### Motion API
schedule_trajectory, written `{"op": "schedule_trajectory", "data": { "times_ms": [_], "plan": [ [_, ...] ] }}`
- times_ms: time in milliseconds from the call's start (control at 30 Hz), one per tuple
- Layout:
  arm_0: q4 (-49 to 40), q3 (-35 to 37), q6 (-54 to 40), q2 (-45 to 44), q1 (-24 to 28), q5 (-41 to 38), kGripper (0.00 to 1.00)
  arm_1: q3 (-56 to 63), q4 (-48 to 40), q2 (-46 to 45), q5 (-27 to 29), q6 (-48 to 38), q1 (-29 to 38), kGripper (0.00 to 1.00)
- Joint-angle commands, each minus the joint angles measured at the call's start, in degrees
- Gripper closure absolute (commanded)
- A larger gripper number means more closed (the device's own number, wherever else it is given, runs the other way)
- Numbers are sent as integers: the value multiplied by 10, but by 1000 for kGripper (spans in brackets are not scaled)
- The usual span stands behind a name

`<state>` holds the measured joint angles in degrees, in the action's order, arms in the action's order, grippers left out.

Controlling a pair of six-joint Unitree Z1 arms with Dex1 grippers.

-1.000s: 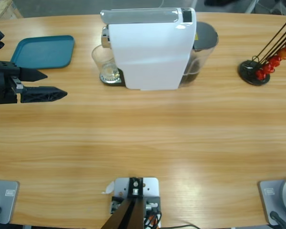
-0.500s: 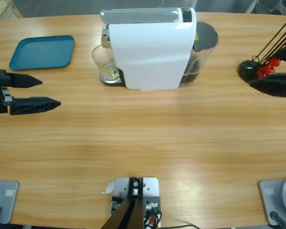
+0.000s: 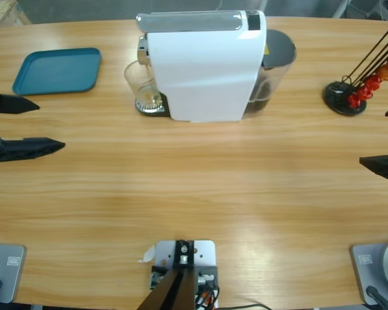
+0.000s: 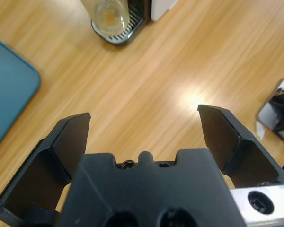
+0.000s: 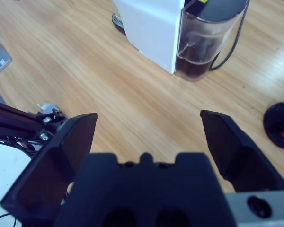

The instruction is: Pour coffee

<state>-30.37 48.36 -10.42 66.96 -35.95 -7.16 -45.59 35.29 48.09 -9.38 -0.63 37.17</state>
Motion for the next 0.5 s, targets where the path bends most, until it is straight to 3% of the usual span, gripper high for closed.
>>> {"op": "schedule_trajectory", "data": {
  "times_ms": [33,233,500],
  "plan": [
    [-8,9,15,-59,-2,-28,4,0,-9,28,-8,12,5,0],
    [-5,0,34,-57,-2,-116,13,-46,31,72,-8,43,5,0],
    [22,-44,34,-109,0,-110,4,-63,35,78,-8,48,5,0]
  ]
}}
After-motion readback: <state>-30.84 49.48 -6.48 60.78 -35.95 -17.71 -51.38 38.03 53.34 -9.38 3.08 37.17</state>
